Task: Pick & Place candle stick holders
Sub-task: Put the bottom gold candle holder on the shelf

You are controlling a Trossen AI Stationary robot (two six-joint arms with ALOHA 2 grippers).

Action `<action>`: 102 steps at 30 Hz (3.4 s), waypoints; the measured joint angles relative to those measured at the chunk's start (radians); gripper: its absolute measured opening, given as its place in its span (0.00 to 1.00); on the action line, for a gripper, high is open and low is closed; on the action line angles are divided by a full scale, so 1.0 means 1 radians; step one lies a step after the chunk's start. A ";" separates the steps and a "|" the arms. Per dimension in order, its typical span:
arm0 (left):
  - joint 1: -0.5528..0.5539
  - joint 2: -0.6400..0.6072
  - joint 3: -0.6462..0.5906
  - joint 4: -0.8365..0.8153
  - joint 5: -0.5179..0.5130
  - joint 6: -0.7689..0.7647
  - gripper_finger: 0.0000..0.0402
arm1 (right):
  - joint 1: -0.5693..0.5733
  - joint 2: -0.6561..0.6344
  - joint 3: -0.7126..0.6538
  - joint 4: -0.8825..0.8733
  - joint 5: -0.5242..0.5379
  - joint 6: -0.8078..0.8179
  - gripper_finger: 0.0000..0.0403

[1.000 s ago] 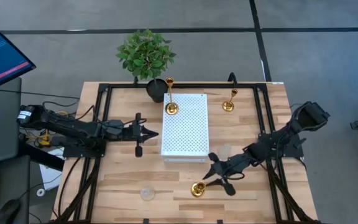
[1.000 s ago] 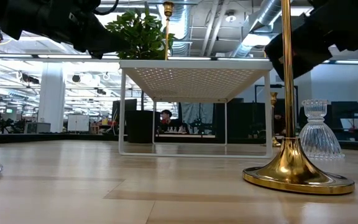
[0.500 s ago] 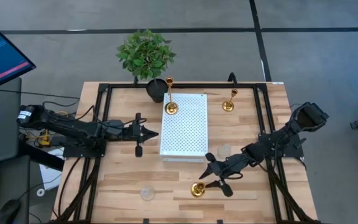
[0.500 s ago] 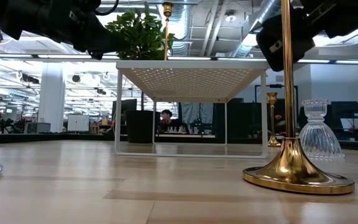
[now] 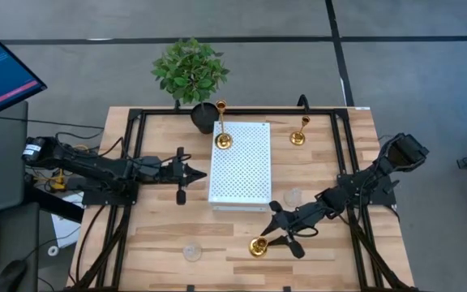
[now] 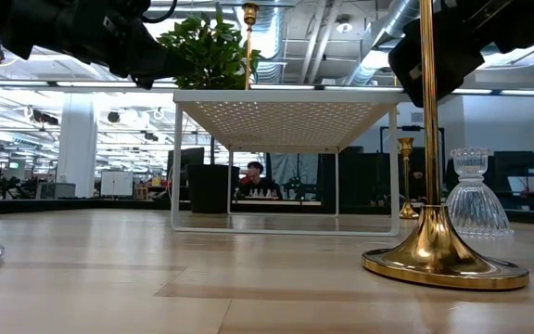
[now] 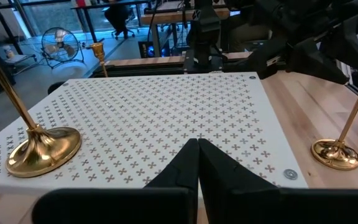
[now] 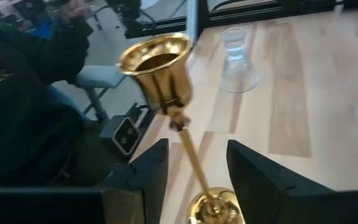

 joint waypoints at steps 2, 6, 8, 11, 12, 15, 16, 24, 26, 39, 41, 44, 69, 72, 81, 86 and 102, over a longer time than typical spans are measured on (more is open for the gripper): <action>0.000 0.000 0.000 0.000 0.000 0.000 0.02 | 0.000 0.000 0.000 -0.003 0.005 0.000 0.40; 0.000 0.000 0.000 0.000 0.000 0.000 0.02 | -0.002 0.000 0.000 -0.011 0.005 -0.021 0.43; 0.000 0.000 0.000 -0.001 0.000 0.000 0.02 | -0.002 0.000 0.000 -0.011 0.005 -0.026 0.44; 0.000 0.000 0.000 -0.003 0.000 0.000 0.02 | -0.011 0.000 0.000 -0.018 0.005 -0.026 0.43; 0.000 0.000 0.000 -0.003 0.000 0.000 0.02 | -0.015 0.000 0.000 -0.020 0.005 -0.026 0.43; 0.000 0.000 0.000 -0.003 0.000 0.001 0.02 | -0.016 0.000 0.000 -0.021 0.005 -0.026 0.42; 0.000 0.000 0.000 -0.003 0.000 0.001 0.02 | -0.016 0.000 0.000 -0.022 0.005 -0.026 0.41; 0.000 0.000 0.000 -0.003 0.000 0.001 0.02 | -0.016 0.000 -0.001 -0.007 0.005 -0.007 0.39; 0.000 0.000 0.000 -0.003 0.000 0.001 0.02 | -0.016 0.000 -0.001 0.006 0.005 0.009 0.39; 0.000 0.000 0.000 -0.009 0.000 -0.026 0.02 | 0.029 0.000 -0.001 0.004 0.056 0.016 0.39; 0.000 0.000 0.000 -0.009 0.000 -0.026 0.02 | 0.039 0.000 -0.001 0.005 0.075 0.016 0.39; 0.000 0.000 0.000 -0.009 0.000 -0.026 0.02 | 0.050 0.000 -0.001 0.004 0.095 0.016 0.39; 0.000 0.000 0.000 -0.018 0.000 -0.026 0.02 | 0.075 0.265 0.174 0.025 0.133 0.052 0.37; 0.000 0.000 0.000 -0.018 0.000 -0.026 0.02 | 0.069 0.280 0.192 0.014 0.107 0.052 0.36; 0.000 0.000 0.000 -0.018 0.000 -0.025 0.02 | 0.071 0.241 0.196 -0.073 0.107 0.068 0.22; 0.000 0.000 0.000 -0.018 0.000 -0.023 0.02 | 0.072 0.219 0.196 -0.101 0.107 0.068 0.12; 0.000 0.000 0.000 -0.018 0.000 -0.023 0.02 | 0.027 0.127 0.197 -0.113 0.108 0.048 0.01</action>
